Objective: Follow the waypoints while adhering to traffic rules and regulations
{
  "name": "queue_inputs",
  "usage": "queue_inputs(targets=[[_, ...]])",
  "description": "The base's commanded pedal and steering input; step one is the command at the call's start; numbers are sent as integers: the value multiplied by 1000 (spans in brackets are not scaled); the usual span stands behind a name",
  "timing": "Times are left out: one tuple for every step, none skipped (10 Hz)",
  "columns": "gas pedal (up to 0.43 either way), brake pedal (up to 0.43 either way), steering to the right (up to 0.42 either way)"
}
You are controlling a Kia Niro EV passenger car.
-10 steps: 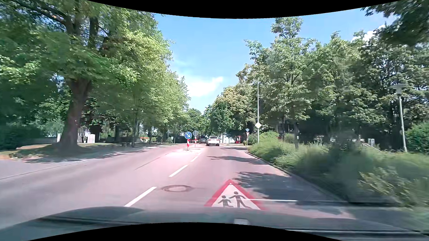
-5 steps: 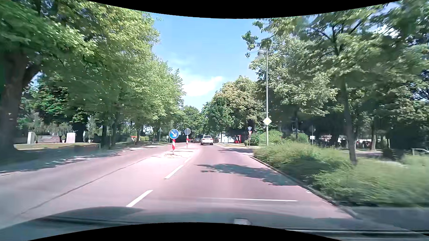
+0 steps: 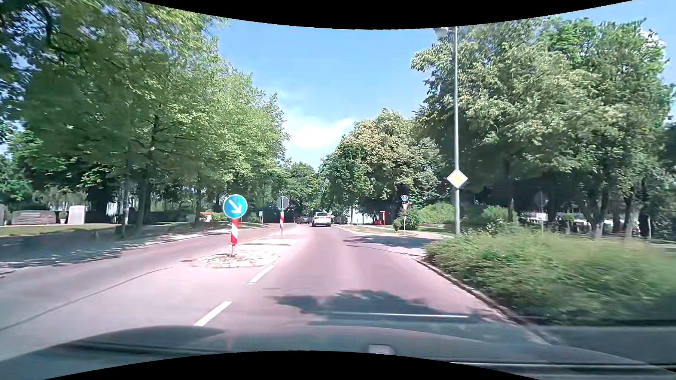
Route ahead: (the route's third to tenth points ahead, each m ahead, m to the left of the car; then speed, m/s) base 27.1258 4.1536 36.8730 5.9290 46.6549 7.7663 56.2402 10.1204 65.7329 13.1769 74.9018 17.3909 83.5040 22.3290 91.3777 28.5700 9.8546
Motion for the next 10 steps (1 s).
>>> queue_inputs(targets=[[197, 0, -25], [197, 0, -25], [197, 0, -27], [209, 0, -28], [209, 0, -28], [209, 0, -30], [209, 0, -33], [209, 0, -34], [209, 0, -34], [209, 0, -34]])
